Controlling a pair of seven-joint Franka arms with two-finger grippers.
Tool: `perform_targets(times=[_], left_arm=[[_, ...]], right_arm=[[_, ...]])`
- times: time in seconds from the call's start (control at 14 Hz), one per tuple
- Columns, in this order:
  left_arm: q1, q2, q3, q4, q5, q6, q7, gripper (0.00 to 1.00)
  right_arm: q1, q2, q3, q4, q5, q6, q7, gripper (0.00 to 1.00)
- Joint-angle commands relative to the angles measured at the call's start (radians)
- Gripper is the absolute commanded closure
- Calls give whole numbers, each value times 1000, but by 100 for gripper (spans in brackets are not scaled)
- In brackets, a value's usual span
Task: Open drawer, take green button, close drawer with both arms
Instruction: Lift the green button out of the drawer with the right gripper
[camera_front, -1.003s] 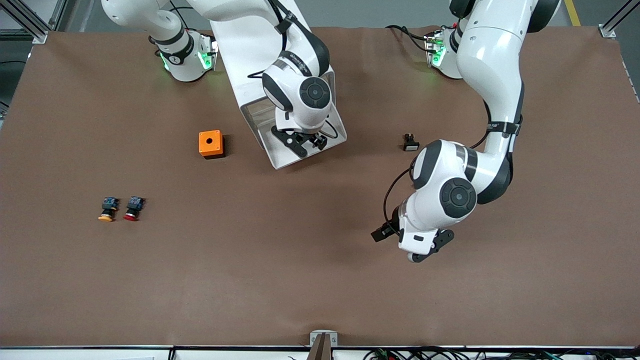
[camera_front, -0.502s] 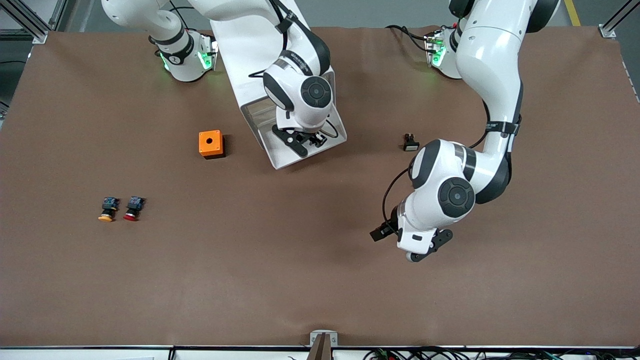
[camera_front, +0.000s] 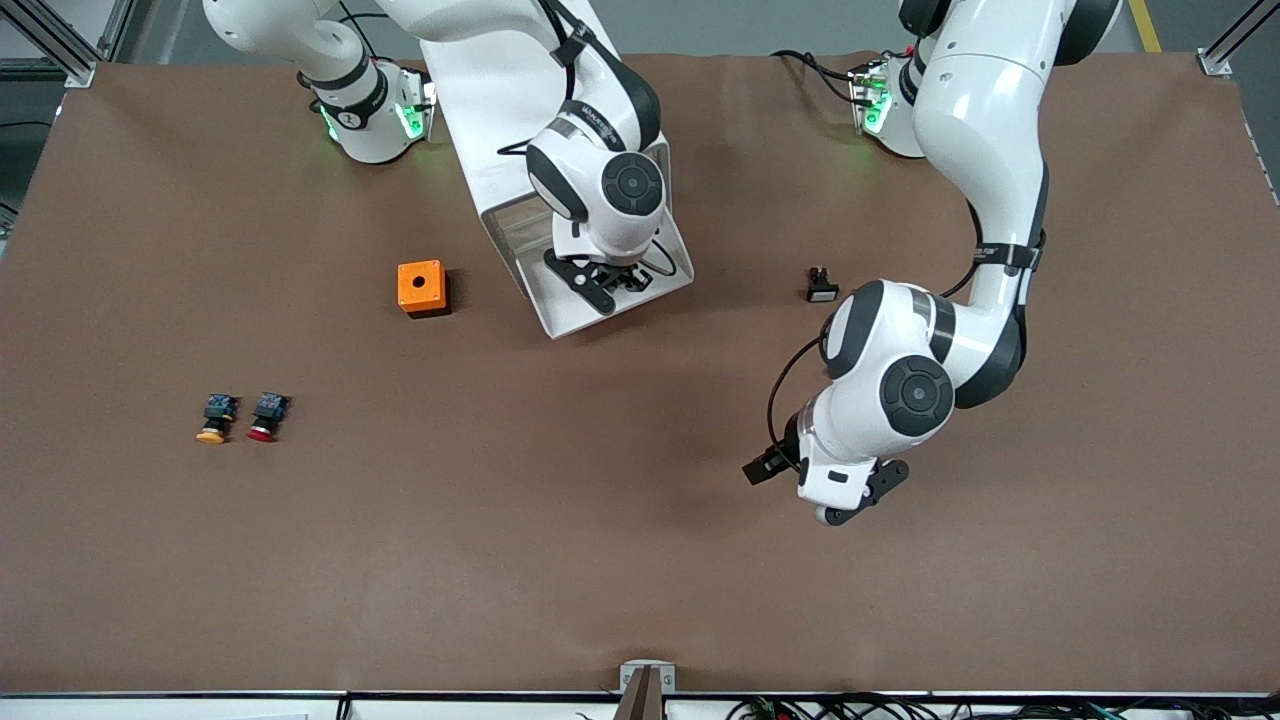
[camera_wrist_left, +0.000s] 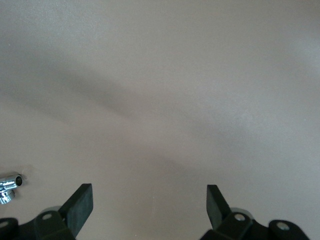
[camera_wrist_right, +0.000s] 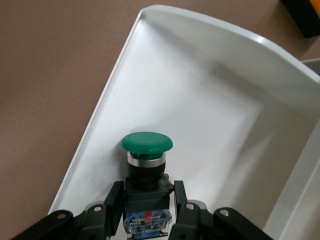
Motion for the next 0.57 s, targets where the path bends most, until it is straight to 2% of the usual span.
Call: perform_targets(times=[0.0,0.36,0.5], left_arm=[[-2,-8,2,-8,4,10,16,0],[-26,-8,4,-9,14,11,15,0],[-49,-8,5,-42,17,45,12,0]], right_arm=[[-15,5,-6,29,8,-10,8,100],[-97,5,-4,131,9,-74,-86,100],[-143,4,-7,137,6,-76,-209,100]])
